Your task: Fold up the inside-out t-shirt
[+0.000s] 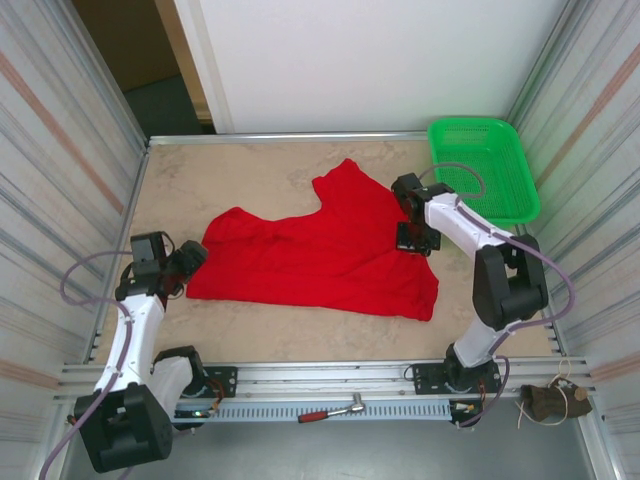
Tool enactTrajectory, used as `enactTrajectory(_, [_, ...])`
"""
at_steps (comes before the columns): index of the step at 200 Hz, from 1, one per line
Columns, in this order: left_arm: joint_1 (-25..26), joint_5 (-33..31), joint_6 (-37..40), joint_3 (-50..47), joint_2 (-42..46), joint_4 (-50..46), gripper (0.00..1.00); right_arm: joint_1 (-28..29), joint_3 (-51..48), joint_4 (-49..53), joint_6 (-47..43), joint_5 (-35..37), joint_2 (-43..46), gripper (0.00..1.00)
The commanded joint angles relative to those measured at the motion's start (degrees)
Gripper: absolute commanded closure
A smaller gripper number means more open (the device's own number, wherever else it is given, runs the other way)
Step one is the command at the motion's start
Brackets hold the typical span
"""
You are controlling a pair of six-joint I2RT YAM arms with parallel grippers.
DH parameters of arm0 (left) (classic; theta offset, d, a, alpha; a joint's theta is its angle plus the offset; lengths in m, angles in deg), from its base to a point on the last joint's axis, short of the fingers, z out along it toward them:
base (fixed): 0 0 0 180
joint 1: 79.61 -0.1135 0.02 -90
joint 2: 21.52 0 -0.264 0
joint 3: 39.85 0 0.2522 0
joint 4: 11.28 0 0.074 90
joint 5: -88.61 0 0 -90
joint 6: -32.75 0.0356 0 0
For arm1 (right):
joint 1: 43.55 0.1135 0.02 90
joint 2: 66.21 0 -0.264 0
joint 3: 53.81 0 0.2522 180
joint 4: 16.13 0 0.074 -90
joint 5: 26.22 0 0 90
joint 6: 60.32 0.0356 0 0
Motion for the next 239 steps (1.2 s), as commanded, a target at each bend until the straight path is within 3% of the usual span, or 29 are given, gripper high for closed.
enactTrajectory(1, [0.51, 0.39, -0.27, 1.08, -0.02, 0.77, 0.22, -1.06, 1.22, 1.68, -0.99, 5.08, -2.45, 0.76])
enactTrajectory(7, [0.62, 0.34, -0.28, 1.13, -0.05, 0.79, 0.22, -1.10, 1.20, 1.96, -0.59, 6.31, -2.46, 0.65])
enactTrajectory(13, [0.62, 0.33, -0.35, 1.22, -0.10, 0.77, 0.23, -1.11, 1.09, 2.32, -0.25, 6.80, -2.15, 0.63])
enactTrajectory(36, [0.80, 0.31, -0.18, 1.57, 0.00, 0.79, 0.22, -0.21, -1.21, 1.94, 1.24, 3.82, 2.57, 0.63])
enactTrajectory(70, [1.08, 0.38, 0.20, 2.27, -0.02, 0.73, 0.22, 3.42, -7.78, -1.82, 6.73, -8.63, 10.63, 0.65])
enactTrajectory(115, [1.65, 0.50, 1.28, 2.75, -0.76, 0.81, 0.22, 7.59, -14.67, -11.37, 15.07, -18.63, 10.65, 0.59])
enactTrajectory(159, [2.48, 0.72, 1.04, 2.85, -1.59, 1.29, 0.22, 10.39, -16.20, -15.46, 18.25, -19.54, 6.85, 0.60])
enactTrajectory(239, [2.84, 0.50, 0.37, 2.40, -1.69, 1.83, 0.21, 10.41, -15.51, -17.32, 18.45, -19.17, 1.58, 0.65])
